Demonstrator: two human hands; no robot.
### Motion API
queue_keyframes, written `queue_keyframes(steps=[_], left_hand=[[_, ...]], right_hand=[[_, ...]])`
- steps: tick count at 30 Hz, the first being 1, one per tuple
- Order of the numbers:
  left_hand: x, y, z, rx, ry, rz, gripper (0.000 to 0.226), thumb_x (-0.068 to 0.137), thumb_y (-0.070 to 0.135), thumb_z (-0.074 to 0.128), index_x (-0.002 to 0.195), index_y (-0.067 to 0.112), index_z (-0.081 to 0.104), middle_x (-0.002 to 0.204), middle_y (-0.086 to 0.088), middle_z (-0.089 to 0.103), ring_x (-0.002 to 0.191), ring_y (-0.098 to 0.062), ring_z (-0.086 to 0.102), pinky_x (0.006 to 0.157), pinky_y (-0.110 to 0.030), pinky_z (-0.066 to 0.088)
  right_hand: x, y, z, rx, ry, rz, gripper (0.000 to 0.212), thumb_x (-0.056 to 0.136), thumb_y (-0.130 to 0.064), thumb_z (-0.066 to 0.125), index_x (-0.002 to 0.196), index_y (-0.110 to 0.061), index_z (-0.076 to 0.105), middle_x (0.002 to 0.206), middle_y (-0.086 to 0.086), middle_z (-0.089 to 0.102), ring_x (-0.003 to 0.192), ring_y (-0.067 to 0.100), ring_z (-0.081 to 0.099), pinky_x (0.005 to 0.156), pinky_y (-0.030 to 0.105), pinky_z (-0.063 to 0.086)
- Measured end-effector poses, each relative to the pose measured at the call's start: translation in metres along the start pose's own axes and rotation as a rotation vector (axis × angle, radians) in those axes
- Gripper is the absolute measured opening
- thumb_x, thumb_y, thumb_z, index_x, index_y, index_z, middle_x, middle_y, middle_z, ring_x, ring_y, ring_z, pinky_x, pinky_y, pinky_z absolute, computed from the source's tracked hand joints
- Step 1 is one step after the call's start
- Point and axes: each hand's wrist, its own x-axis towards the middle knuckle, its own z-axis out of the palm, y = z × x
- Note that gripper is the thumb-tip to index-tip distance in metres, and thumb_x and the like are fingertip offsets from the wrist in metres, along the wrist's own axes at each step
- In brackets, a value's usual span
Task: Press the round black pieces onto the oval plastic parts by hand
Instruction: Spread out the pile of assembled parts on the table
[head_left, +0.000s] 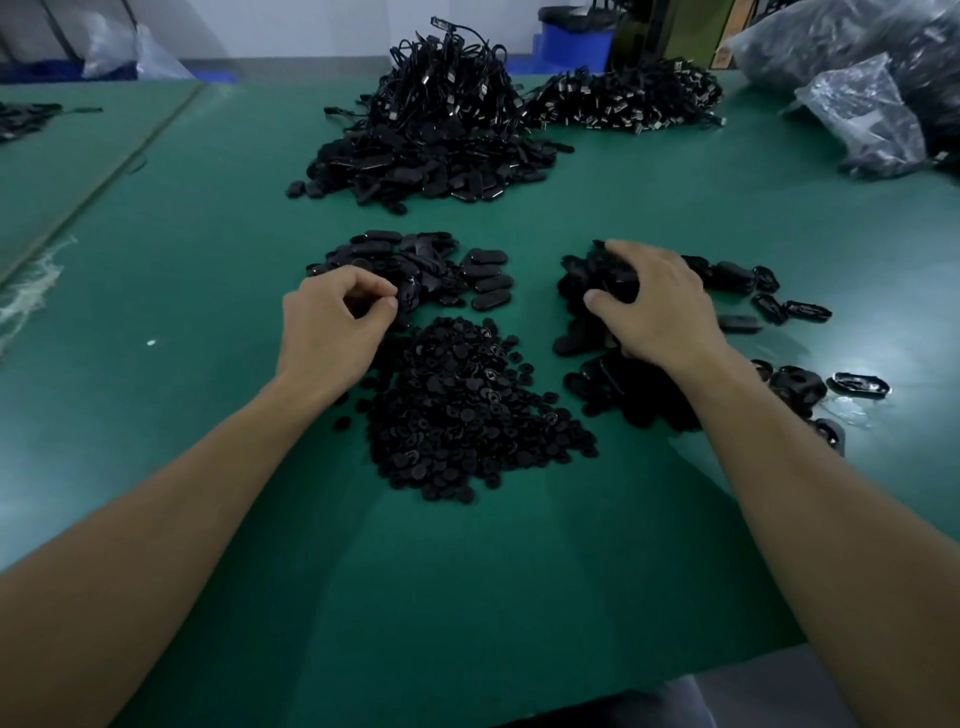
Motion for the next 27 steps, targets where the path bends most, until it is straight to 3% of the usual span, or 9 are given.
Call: queue_keyframes(steps=[5,10,16,18,20,21,23,25,27], left_hand=[[0.000,-0.001,0.000,-0.003,0.002,-0.008,0.018,0.091,0.021,0.070,0.085,0.038,0.066,0.085,0.023,0.067,0.078,0.012,0.062,0.066,0.000,0.043],[0.000,-0.001,0.001,-0.014,0.005,-0.004,0.014,0.091,0.021,0.071,0.087,0.034,0.068,0.084,0.023,0.067,0.079,0.013,0.062,0.068,0.001,0.044],[0.000,-0.002,0.002,-0.019,-0.002,-0.011,0.013,0.091,0.022,0.070,0.088,0.034,0.069,0.085,0.021,0.068,0.081,0.006,0.065,0.070,-0.004,0.047],[0.000,-0.002,0.002,-0.026,0.002,-0.011,0.013,0.091,0.021,0.070,0.088,0.034,0.069,0.085,0.021,0.068,0.081,0.008,0.064,0.070,-0.003,0.047],[0.000,-0.003,0.002,-0.030,0.007,-0.011,0.013,0.091,0.021,0.071,0.088,0.033,0.070,0.085,0.021,0.068,0.080,0.009,0.064,0.070,-0.001,0.046],[0.000,-0.003,0.002,-0.030,0.008,-0.011,0.012,0.091,0.020,0.071,0.088,0.032,0.070,0.085,0.022,0.068,0.080,0.010,0.064,0.070,-0.001,0.045],[0.001,-0.003,0.002,-0.032,0.012,-0.012,0.012,0.091,0.020,0.071,0.088,0.032,0.070,0.084,0.022,0.068,0.080,0.010,0.064,0.070,-0.002,0.046],[0.000,-0.003,0.001,-0.035,0.016,-0.014,0.012,0.091,0.020,0.071,0.088,0.032,0.070,0.084,0.022,0.068,0.080,0.009,0.064,0.069,-0.002,0.046],[0.000,-0.003,0.001,-0.041,0.017,-0.020,0.012,0.091,0.021,0.071,0.087,0.032,0.070,0.084,0.021,0.068,0.080,0.008,0.064,0.069,-0.003,0.046]], right_hand=[[0.001,0.008,-0.014,0.166,0.053,-0.130,0.056,0.093,-0.049,0.063,0.144,-0.030,0.051,0.163,0.007,0.028,0.152,0.024,0.021,0.122,0.051,0.018],[-0.003,0.013,-0.018,-0.113,-0.349,-0.081,0.105,0.054,-0.093,0.053,0.148,-0.050,0.034,0.167,0.001,0.015,0.153,0.030,0.014,0.116,0.069,0.014],[0.008,0.014,-0.005,-0.071,-0.220,-0.142,0.051,0.093,-0.052,0.061,0.142,-0.047,0.046,0.157,-0.006,0.039,0.140,0.028,0.040,0.113,0.063,0.027],[0.011,0.013,-0.004,0.012,-0.195,-0.181,0.045,0.096,-0.046,0.059,0.140,-0.045,0.050,0.151,-0.004,0.048,0.132,0.024,0.050,0.113,0.046,0.036],[0.013,0.011,-0.005,0.132,-0.195,-0.216,0.039,0.100,-0.041,0.056,0.139,-0.044,0.052,0.138,0.001,0.060,0.101,0.009,0.064,0.094,0.005,0.040],[0.014,0.009,-0.007,0.199,-0.201,-0.223,0.036,0.102,-0.040,0.053,0.138,-0.044,0.053,0.129,0.002,0.065,0.088,0.000,0.064,0.086,-0.002,0.039],[0.015,0.006,-0.011,0.312,-0.189,-0.211,0.033,0.105,-0.036,0.048,0.137,-0.040,0.056,0.122,-0.007,0.065,0.095,-0.007,0.060,0.102,0.016,0.044],[0.019,0.006,-0.015,0.355,-0.114,-0.185,0.032,0.106,-0.027,0.047,0.134,-0.035,0.060,0.126,-0.007,0.063,0.112,0.012,0.062,0.111,0.044,0.045],[0.021,0.004,-0.021,0.367,-0.026,-0.140,0.031,0.105,-0.019,0.047,0.128,-0.034,0.063,0.129,-0.002,0.065,0.113,0.032,0.063,0.101,0.051,0.052]])
